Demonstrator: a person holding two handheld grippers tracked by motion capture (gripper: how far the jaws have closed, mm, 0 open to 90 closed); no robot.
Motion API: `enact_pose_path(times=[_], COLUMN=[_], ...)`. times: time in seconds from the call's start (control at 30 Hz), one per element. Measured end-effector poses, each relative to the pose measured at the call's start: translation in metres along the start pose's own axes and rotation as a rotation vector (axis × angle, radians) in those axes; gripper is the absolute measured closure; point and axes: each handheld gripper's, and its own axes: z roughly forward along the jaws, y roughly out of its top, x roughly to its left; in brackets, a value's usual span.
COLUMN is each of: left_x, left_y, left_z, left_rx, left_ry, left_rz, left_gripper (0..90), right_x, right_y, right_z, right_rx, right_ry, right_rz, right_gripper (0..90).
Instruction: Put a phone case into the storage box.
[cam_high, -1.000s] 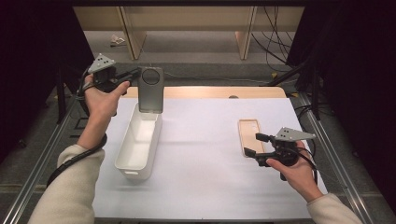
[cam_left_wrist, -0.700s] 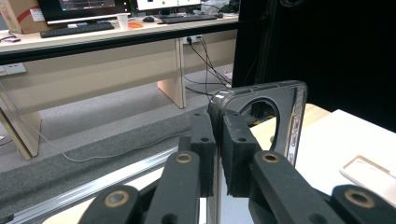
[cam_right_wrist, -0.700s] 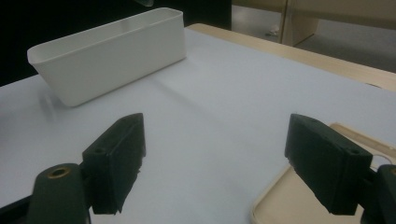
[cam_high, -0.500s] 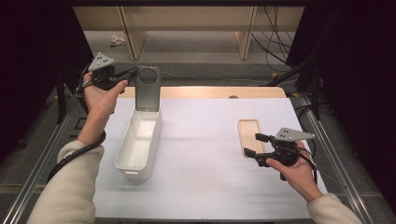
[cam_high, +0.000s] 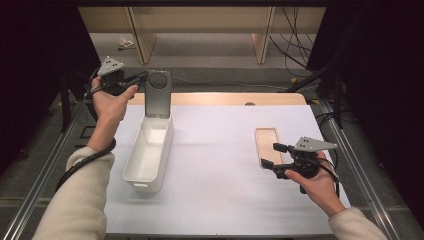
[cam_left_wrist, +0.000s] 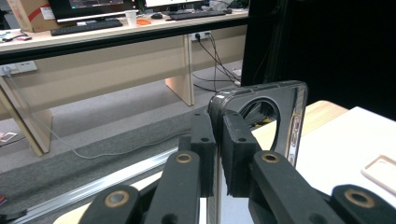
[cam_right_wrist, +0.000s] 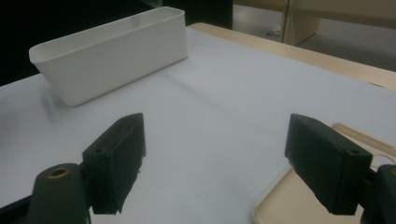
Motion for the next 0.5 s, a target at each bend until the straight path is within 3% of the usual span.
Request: enact_pose_path(times=[0.5], left_x=[0.0089], left_y=[-0.0078], left_z=[0.0064], left_rx=[0.003], left_ry=[0.011], left_rz=[-0.002], left_gripper=[83.6], right_x=[0.0001], right_y=[-0.0005], right_z=[0.0004], right_rx=[0.001], right_ry=[0.002], right_rz=[-0.002], right_gripper=[21.2])
